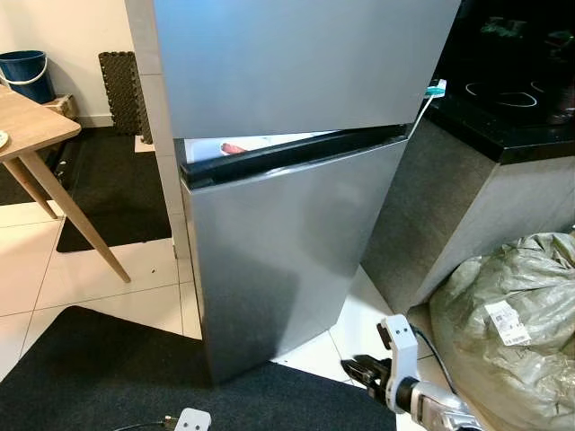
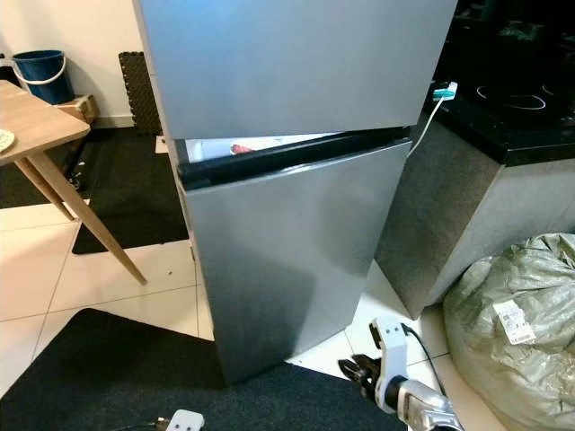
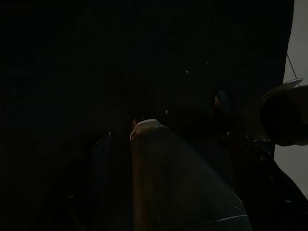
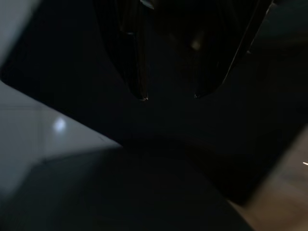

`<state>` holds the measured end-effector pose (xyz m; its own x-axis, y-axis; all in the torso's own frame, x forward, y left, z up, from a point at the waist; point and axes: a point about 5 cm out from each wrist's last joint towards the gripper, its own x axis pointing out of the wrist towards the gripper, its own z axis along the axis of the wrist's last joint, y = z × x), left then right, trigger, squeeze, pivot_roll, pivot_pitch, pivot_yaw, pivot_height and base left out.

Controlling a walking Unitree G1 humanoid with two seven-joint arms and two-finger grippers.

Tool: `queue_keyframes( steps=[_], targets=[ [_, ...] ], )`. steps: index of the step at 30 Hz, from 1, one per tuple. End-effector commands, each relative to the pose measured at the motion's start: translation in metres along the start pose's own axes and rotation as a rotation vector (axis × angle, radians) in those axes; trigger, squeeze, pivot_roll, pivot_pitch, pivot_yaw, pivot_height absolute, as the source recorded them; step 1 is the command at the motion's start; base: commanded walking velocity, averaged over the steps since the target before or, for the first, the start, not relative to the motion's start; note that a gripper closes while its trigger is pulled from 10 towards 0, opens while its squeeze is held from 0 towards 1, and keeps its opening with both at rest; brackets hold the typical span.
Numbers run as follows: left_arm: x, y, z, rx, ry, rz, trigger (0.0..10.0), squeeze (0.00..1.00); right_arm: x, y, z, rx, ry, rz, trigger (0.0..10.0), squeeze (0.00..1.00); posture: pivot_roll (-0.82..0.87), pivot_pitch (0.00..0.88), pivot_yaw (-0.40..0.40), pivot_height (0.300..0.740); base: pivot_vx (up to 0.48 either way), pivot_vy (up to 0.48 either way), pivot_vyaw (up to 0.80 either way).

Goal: Restocking fridge

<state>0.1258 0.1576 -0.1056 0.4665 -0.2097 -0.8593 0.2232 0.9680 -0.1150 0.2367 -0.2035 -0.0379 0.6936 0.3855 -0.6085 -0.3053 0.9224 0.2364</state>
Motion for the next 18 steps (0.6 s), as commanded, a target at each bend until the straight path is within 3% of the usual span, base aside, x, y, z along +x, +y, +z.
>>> queue_keyframes(
  steps=[1,6,7,8,12,18],
  targets=[
    [-0.004,-0.004,-0.024,-0.02,0.089,-0.004,10.0,0.0,-0.014,-0.012,-0.035,-0.014,0.167,-0.153,10.0,0.0,-0.04,0.0,-0.074,0.74,0.0,0.0,0.0],
    [-0.004,-0.004,-0.022,-0.019,0.086,-0.004,10.0,0.0,-0.023,-0.016,-0.055,-0.022,0.255,-0.218,10.0,0.0,-0.04,0.0,-0.074,0.74,0.0,0.0,0.0],
    [-0.004,-0.004,-0.022,-0.019,0.084,-0.005,10.0,0.0,-0.027,-0.017,-0.063,-0.021,0.284,-0.239,10.0,0.0,-0.04,0.0,-0.074,0.74,0.0,0.0,0.0],
    [-0.003,-0.005,-0.021,-0.017,0.082,-0.005,10.0,0.0,-0.041,-0.017,-0.088,-0.018,0.377,-0.277,10.0,0.0,-0.04,0.0,-0.074,0.74,0.0,0.0,0.0],
    [-0.003,-0.005,-0.02,-0.017,0.079,-0.004,10.0,0.0,-0.054,-0.016,-0.112,-0.031,0.472,-0.311,10.0,0.0,-0.03,0.0,-0.081,0.74,0.0,0.0,0.0],
    [-0.003,-0.004,-0.02,-0.012,0.081,-0.002,10.0,0.0,-0.058,-0.014,-0.119,-0.051,0.501,-0.333,10.0,0.0,-0.04,0.0,-0.076,0.74,0.0,0.0,0.2]
  ],
)
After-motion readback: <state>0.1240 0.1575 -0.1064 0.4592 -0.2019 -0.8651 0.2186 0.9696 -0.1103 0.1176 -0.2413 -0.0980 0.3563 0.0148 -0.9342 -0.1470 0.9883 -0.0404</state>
